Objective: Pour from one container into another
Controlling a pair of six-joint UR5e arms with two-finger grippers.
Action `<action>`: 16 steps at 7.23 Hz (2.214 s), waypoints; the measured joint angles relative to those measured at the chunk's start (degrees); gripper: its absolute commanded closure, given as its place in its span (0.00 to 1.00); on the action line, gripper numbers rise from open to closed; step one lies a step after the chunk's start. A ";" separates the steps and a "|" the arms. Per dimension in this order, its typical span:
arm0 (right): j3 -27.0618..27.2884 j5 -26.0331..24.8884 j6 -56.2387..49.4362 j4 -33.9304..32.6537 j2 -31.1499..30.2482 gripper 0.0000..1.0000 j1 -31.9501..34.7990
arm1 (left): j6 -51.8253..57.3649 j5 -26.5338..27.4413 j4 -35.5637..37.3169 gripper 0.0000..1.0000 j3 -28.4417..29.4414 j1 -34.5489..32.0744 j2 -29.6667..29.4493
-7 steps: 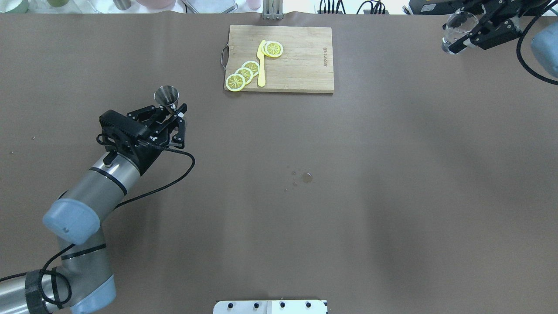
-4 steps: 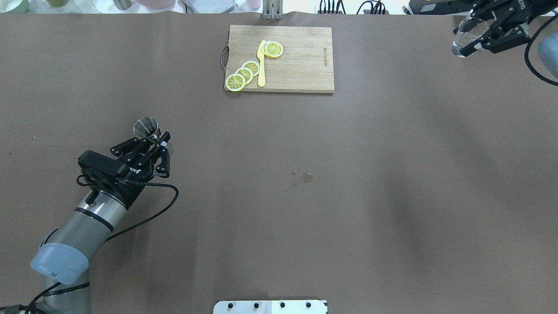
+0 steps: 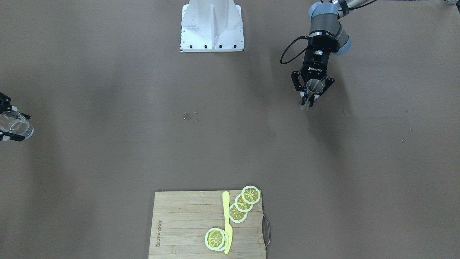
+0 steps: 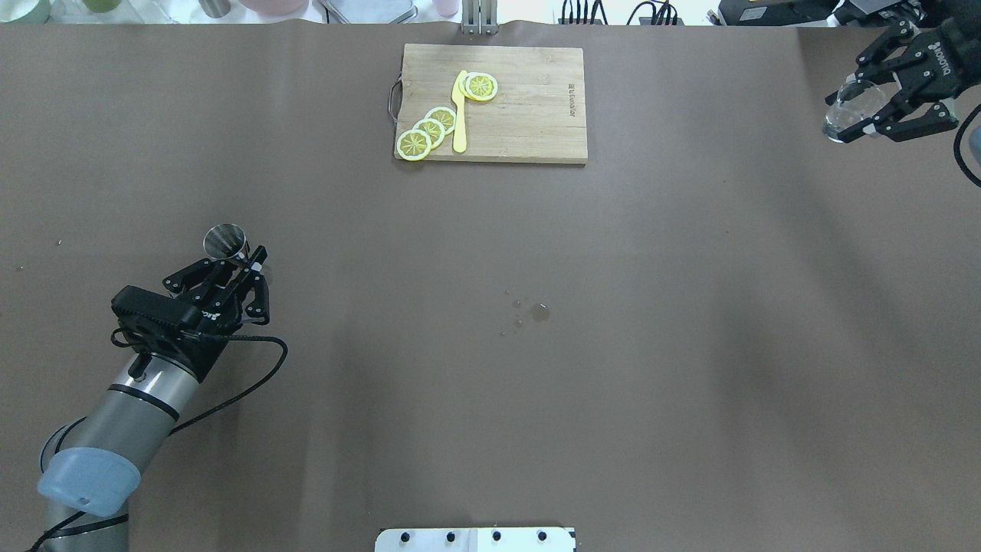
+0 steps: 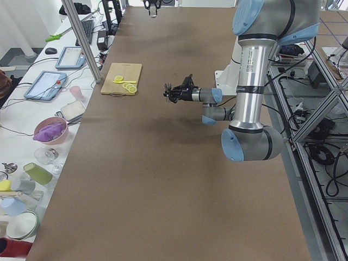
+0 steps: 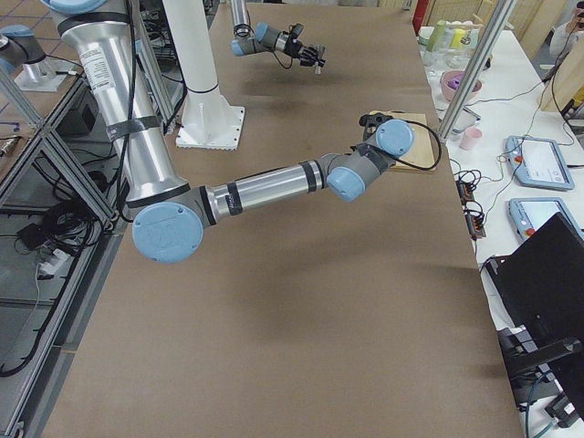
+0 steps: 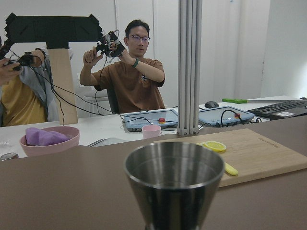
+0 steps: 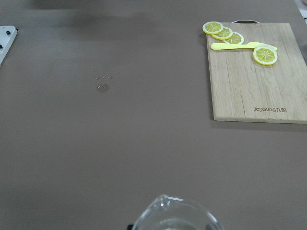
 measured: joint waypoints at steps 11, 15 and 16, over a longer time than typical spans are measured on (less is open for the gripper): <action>-13.94 2.23 0.93 16.72 -3.63 1.00 0.83 | -14.55 9.93 2.74 1.00 8.41 2.51 3.36; -15.50 1.63 2.56 16.79 -3.32 1.00 2.21 | -16.56 11.60 2.66 1.00 8.81 4.65 3.70; -15.50 1.60 3.25 16.82 -3.49 1.00 2.66 | -17.21 11.69 2.74 1.00 8.83 5.06 3.76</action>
